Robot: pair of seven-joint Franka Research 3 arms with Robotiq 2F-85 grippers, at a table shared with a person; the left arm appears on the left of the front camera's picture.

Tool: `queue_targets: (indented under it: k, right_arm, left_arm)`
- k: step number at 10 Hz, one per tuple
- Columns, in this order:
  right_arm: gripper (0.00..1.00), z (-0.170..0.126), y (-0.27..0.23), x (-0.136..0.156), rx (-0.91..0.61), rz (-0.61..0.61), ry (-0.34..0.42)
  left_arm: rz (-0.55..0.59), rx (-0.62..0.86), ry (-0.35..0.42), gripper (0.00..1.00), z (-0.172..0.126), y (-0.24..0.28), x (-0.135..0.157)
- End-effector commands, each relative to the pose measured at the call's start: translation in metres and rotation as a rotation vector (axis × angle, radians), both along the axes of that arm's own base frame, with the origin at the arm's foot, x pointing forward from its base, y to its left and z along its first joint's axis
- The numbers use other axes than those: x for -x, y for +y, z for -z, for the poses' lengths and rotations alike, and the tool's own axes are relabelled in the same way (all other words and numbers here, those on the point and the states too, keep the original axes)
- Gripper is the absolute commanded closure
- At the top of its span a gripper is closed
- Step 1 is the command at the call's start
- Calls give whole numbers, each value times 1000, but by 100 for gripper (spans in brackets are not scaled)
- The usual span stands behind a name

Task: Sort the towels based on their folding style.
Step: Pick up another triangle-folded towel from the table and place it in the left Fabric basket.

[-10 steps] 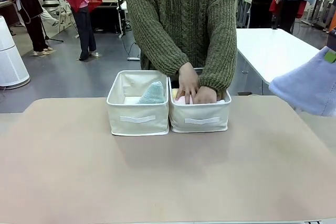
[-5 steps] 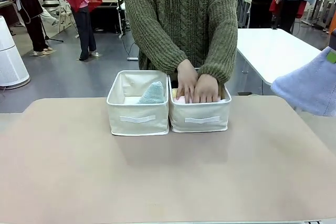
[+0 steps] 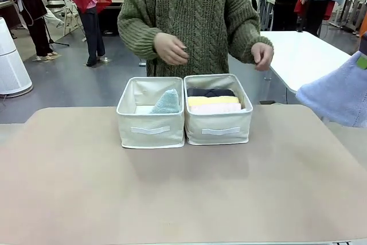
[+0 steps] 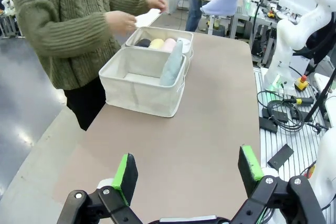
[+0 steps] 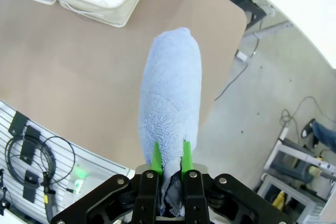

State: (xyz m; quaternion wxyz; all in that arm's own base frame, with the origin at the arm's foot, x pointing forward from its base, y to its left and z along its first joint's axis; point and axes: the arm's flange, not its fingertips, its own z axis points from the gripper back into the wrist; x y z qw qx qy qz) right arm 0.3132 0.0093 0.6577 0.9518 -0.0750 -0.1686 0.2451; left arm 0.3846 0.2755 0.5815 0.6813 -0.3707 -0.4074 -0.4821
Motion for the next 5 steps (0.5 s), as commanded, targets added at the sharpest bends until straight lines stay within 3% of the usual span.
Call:
queue_targets:
  k: [1,3,5]
  right_arm:
    - [85,0,0,0,0,0,0]
    - [85,-18,34,-4,29,-205,4]
    - [85,-46,76,-12,59,-293,-15]
  left_arm:
    - [4,-44,-4,0,2,-4,2]
    - [4,-44,-4,0,2,-4,2]
    - [4,-44,-4,0,2,-4,2]
